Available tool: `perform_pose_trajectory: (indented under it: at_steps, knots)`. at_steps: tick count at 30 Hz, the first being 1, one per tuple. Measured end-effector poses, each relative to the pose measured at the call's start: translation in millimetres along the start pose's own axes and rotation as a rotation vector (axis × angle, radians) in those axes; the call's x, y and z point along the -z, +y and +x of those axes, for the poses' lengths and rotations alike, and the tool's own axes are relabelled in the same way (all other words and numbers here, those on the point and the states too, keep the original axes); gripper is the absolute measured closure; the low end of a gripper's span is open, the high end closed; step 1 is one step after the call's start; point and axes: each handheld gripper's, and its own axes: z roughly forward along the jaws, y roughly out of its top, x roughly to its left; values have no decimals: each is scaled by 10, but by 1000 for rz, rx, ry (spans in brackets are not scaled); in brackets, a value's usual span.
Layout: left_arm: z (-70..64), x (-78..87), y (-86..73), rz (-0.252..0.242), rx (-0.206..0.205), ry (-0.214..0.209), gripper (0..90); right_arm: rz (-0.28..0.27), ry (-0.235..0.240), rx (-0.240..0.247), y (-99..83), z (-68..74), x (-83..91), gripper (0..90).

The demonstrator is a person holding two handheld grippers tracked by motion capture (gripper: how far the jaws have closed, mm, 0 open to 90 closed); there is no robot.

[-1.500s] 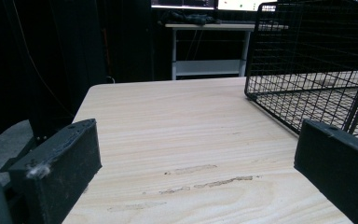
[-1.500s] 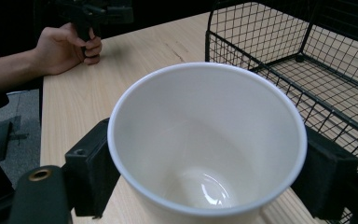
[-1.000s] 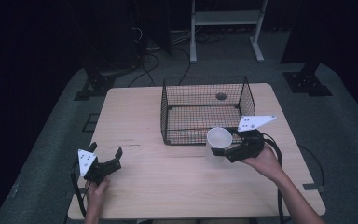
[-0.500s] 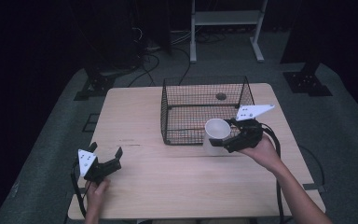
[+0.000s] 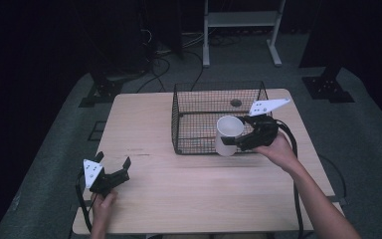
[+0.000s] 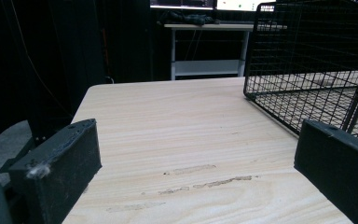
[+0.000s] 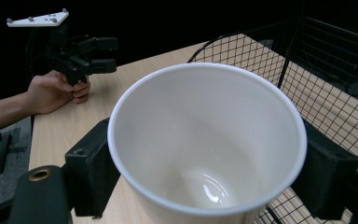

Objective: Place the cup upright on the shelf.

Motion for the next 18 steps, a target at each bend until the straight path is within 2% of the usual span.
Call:
perform_pose_trajectory:
  at_steps: [18]
  knots:
    - [1, 0, 0, -1, 0, -1, 0, 32, -13, 9, 187, -166, -123, 184]
